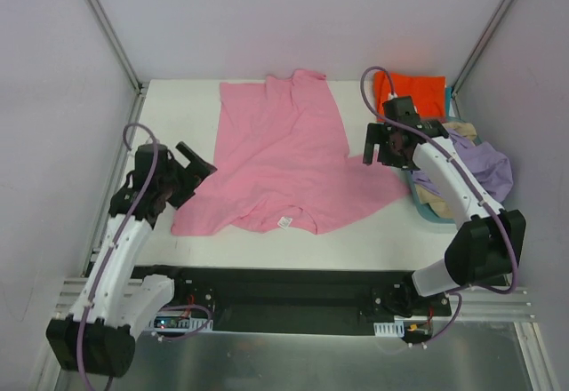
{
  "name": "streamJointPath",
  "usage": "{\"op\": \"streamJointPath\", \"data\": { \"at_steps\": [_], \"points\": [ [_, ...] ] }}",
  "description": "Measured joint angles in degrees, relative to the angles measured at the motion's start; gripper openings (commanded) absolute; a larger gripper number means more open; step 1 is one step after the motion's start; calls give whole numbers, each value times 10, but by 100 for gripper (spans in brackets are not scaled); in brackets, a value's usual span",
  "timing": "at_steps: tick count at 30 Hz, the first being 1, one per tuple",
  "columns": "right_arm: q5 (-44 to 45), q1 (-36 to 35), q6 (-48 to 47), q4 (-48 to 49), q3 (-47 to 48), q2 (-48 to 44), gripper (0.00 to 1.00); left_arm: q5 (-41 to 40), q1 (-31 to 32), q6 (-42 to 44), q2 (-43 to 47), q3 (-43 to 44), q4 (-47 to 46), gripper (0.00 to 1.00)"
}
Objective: Fold and stack the t-shirts
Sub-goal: Flatten the tshirt out
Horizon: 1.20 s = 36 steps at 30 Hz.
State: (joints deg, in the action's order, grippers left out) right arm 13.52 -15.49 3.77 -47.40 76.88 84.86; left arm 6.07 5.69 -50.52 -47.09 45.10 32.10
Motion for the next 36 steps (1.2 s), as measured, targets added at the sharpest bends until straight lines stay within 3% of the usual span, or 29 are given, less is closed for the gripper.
{"op": "streamJointPath", "data": {
  "at_steps": [11,18,22,26,30,36],
  "points": [
    [-148,-67,68,86,-117,58,97,58,55,100,-459,253,-113,99],
    [-120,-65,80,96,-118,144,97,90,56,123,-594,290,-127,99],
    [-97,-56,71,59,-44,234,97,86,59,122,-601,243,-136,99],
    [-92,-45,41,35,74,310,98,80,77,108,-537,157,-173,99],
    [-94,-39,-5,10,214,399,98,77,160,62,-435,37,-189,99],
    [-126,-39,-74,-25,487,555,97,104,309,42,-393,13,-143,100]
  ]
}}
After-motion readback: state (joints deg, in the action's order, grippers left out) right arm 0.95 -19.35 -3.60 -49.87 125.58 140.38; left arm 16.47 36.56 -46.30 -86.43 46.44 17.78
